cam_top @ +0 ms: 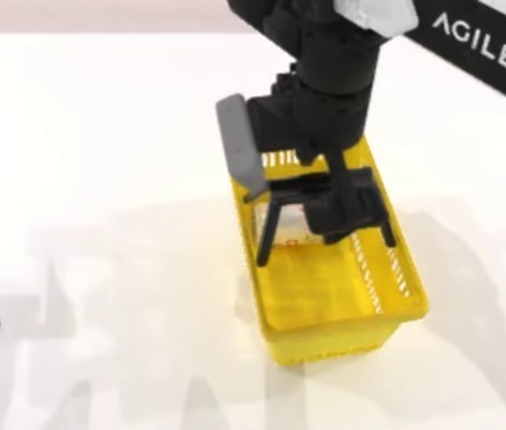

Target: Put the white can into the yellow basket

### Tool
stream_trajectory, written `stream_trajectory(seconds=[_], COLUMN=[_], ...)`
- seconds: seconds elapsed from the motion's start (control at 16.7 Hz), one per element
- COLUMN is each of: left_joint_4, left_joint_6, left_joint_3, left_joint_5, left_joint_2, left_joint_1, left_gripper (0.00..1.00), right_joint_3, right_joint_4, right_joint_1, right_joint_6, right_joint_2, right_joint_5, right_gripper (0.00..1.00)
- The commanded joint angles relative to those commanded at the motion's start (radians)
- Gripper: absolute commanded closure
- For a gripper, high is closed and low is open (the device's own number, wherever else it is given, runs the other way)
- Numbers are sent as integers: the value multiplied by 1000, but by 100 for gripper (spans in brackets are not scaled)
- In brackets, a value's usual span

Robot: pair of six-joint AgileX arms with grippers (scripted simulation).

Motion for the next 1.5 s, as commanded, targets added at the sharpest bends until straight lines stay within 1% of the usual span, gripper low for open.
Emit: stream_trajectory(seconds=[0.3,0.54,1.32,1.38,1.5], left_joint_4=[0,0,0,0,0], left_joint_6=[0,0,0,0,0], left_joint_3=[0,0,0,0,0], left_joint_5=[0,0,0,0,0], left_joint_2=[0,0,0,0,0], left_joint_1=[0,0,0,0,0], left_gripper=[0,0,0,0,0], right_joint_3=[-95,-102,-102,-102,-102], right_joint_4=[79,86,86,86,86], right_joint_1=[4,4,4,4,4], right_joint_6=[1,1,1,1,1], right_joint_2=[-16,-17,-17,-17,-17], right_joint_5=[0,0,0,0,0], right_gripper=[0,0,98,100,100])
